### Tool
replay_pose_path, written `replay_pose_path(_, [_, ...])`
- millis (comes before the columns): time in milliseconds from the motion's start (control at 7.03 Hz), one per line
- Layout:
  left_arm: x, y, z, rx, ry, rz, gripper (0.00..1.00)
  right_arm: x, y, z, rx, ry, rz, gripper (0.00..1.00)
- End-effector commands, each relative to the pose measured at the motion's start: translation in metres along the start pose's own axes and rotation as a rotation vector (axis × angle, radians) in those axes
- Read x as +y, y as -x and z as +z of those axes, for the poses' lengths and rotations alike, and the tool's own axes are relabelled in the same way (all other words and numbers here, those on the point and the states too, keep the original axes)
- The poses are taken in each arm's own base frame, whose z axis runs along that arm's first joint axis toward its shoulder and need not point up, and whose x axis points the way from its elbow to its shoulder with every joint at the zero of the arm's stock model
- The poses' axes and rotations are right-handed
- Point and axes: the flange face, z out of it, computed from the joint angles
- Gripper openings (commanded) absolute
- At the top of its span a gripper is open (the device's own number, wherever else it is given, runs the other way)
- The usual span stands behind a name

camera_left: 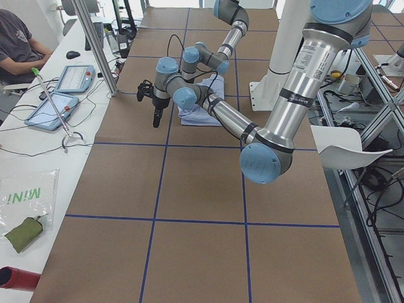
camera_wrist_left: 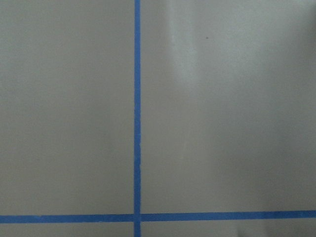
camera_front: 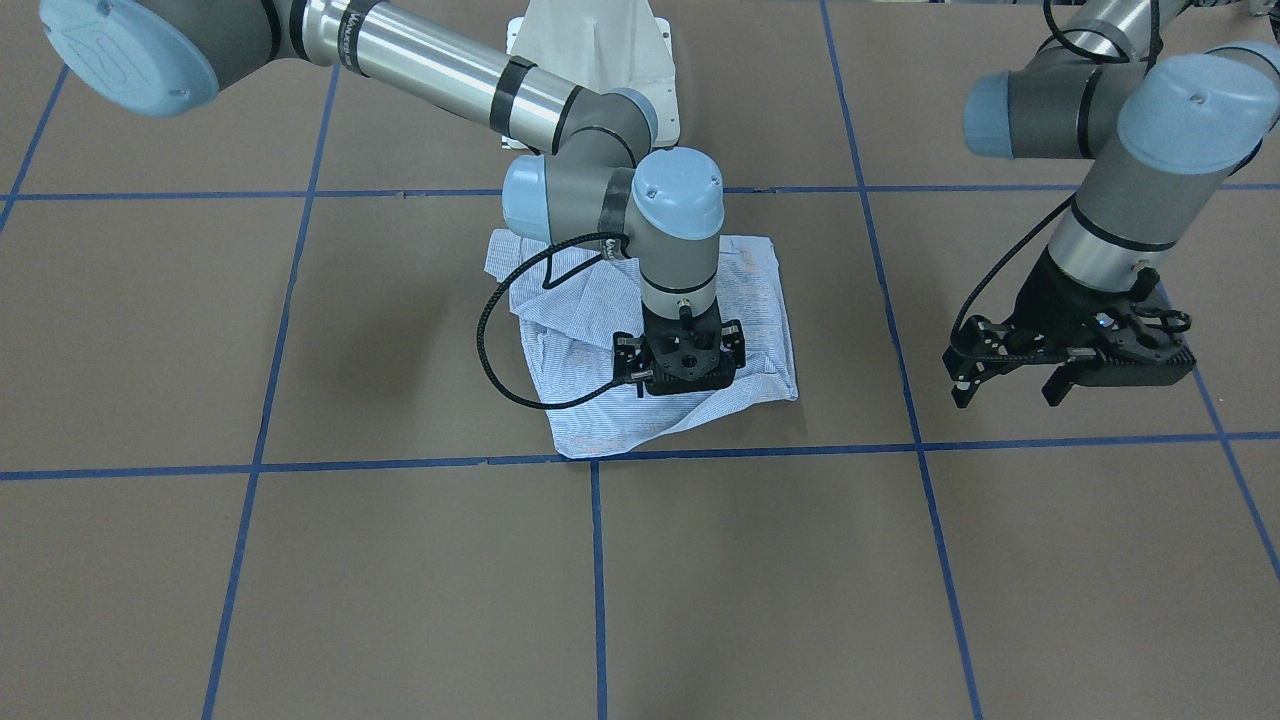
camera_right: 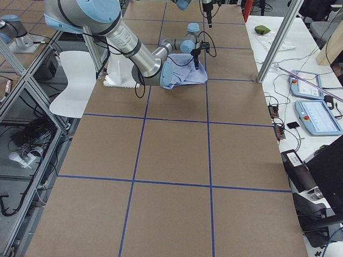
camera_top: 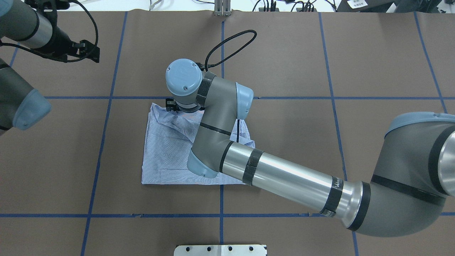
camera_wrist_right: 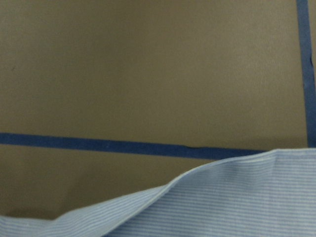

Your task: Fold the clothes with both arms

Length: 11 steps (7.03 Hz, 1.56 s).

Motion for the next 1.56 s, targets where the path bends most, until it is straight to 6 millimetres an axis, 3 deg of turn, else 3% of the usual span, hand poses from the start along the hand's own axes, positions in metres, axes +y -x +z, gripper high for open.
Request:
replay_pose_path(0, [-0.001,0.001,-0.001,0.006,0.009,-0.001,1.00,-0.019,-0.006,0.012,-0.029,-0.172,-0.019,1.00])
replay_pose_path(284, [0.000,0.000,-0.001,0.009,0.013,-0.001,1.00,-0.045,-0.009,-0.005,-0.037,-0.223,-0.001,1.00])
replay_pose_path(569, [-0.001,0.000,-0.001,0.011,0.013,-0.001,1.00,-0.043,-0.003,-0.028,-0.080,-0.201,0.018,1.00])
replay_pose_path(853, [0.001,0.001,0.000,0.010,0.014,-0.001,1.00,-0.012,-0.011,-0.062,0.005,-0.051,0.048,1.00])
replay_pose_path(995, [0.001,0.000,-0.003,0.016,0.012,0.000,1.00,0.010,-0.025,-0.054,0.038,0.000,0.145,1.00])
replay_pose_path(1422, [0.002,-0.002,-0.003,0.022,0.017,0.001,1.00,0.064,-0.003,-0.063,0.076,0.086,0.450,1.00])
